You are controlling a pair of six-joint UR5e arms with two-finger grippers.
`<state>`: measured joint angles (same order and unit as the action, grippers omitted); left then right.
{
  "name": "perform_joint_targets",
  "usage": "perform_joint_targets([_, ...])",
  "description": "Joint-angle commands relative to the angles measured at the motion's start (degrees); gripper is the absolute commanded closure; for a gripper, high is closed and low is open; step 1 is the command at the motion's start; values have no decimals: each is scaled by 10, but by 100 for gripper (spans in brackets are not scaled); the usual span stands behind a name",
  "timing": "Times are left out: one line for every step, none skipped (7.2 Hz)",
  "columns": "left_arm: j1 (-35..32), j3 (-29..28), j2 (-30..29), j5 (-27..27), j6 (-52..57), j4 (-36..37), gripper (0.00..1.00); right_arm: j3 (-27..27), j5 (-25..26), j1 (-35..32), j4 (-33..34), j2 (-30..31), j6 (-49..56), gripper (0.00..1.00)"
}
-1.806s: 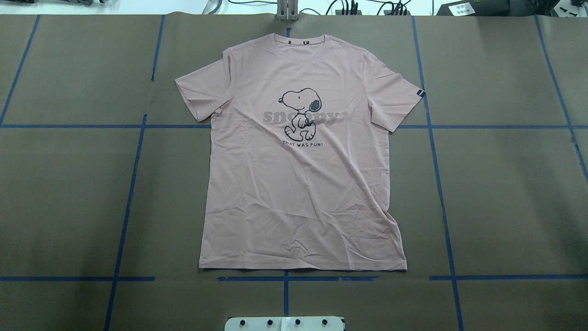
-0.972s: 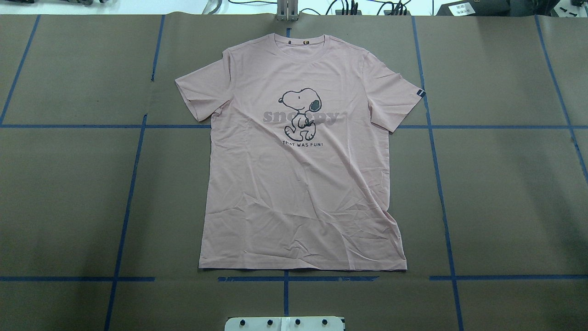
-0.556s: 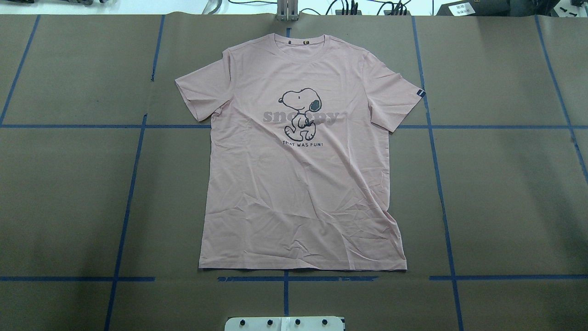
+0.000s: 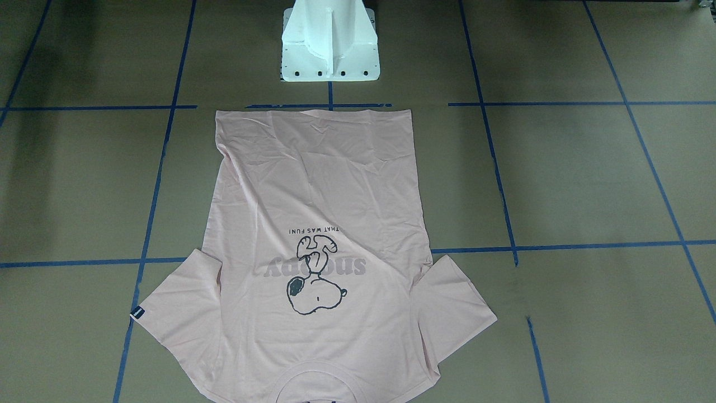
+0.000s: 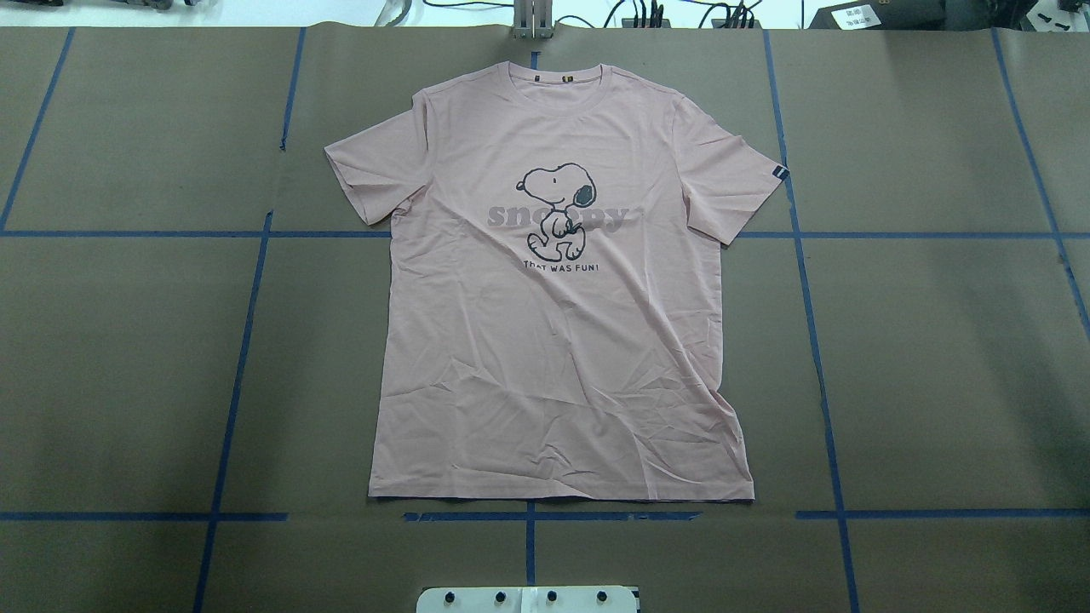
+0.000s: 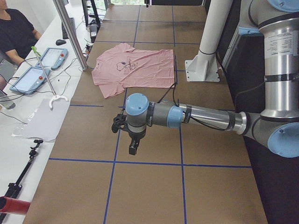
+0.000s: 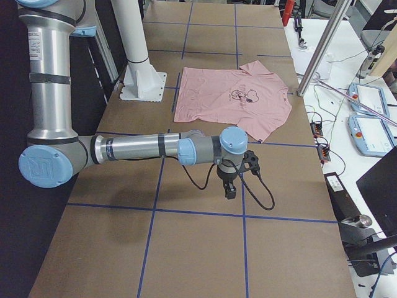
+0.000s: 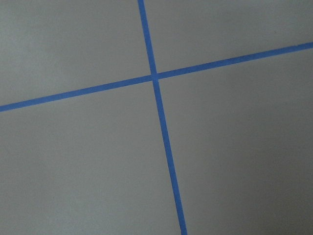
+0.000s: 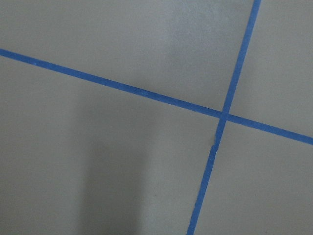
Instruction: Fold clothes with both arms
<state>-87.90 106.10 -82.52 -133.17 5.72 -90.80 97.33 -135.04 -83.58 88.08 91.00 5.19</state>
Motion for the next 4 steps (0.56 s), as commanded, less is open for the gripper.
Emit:
perform_joint_targets([1,8,1,-2,-1,-9,0,-37,0,31,-11,-74,-82,0])
perform_joint_targets([0,15,1,-7,-1,-9,0,-70,0,75,-39,-127,-170,0])
perform_joint_targets([0,15,1,-29,-3,-9,0,-107,4,108,-99,-170,-276,0])
perform_joint_targets([0,15,1,-29,-2,-9,0,-156,7,126,-164,-207,-363,1])
